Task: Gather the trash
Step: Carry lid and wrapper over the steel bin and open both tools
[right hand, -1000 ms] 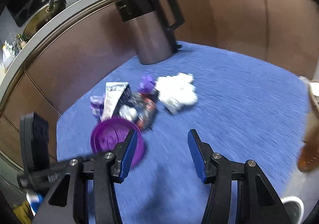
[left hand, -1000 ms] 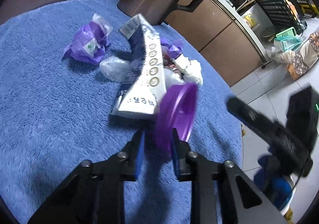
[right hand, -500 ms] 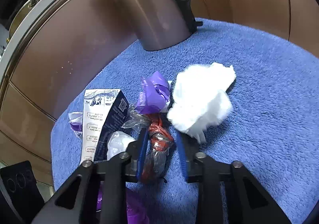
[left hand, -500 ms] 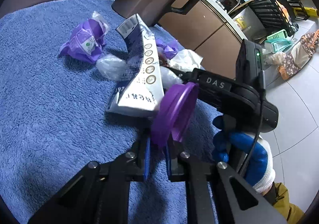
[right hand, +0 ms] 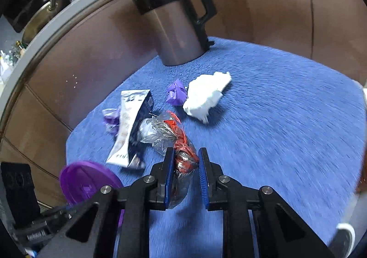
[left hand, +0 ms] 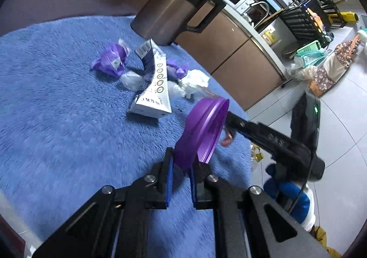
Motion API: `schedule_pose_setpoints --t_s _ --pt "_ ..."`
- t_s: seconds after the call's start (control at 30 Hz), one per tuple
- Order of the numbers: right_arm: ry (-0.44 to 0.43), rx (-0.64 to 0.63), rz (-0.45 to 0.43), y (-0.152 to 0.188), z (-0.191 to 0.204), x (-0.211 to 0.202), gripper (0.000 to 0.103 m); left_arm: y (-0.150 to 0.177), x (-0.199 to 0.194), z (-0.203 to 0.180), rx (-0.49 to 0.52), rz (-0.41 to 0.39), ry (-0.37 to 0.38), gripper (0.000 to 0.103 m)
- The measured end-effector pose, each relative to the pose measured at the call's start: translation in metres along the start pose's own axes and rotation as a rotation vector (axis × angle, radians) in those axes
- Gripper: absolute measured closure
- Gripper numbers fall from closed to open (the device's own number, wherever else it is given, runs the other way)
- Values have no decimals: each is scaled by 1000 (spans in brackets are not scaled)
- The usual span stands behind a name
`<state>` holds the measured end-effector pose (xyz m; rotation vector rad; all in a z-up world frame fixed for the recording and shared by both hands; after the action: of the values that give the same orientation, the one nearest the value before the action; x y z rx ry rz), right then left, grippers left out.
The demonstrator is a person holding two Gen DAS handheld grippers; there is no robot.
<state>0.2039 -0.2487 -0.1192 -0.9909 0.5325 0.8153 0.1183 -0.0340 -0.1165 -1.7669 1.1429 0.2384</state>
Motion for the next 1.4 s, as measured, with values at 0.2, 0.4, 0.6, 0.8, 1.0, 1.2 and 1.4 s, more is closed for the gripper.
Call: schedule_pose_setpoints --t_s 0.2,0.4,0.6,0.8,1.0,1.2,1.4 --pt "-39 25 -90 27 12 -77 82 8 -55 -22 14 -70 -7 92" --pt "-71 5 -193 52 32 -155 82 18 -110 -50 63 -149 -20 92" --pt "-63 -23 -273 83 39 -215 82 30 -144 -73 104 -189 -25 92" --pt "-45 -15 -364 103 23 -277 82 40 -167 -102 148 -226 -32 92" --pt "-13 20 -441 113 -3 -316 82 40 -181 -125 185 -256 -38 92" --pt "60 81 -479 123 -47 -329 82 43 -151 -161 266 -174 -11 92" --pt "175 214 -459 138 -124 -318 82 60 -71 -218 396 5 33 91"
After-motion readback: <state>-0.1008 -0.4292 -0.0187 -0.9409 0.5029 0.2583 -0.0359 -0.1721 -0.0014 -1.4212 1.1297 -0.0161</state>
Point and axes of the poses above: each gripper's, at about its wrist camera, not at the fingertips, and x roughly the way its jaws point, z to its left, y to its underside, the point moved 4 cm from there along x, roughly the way its jaws point, and after that the axes turned 10 degrees about x, right-handed, at the moved point
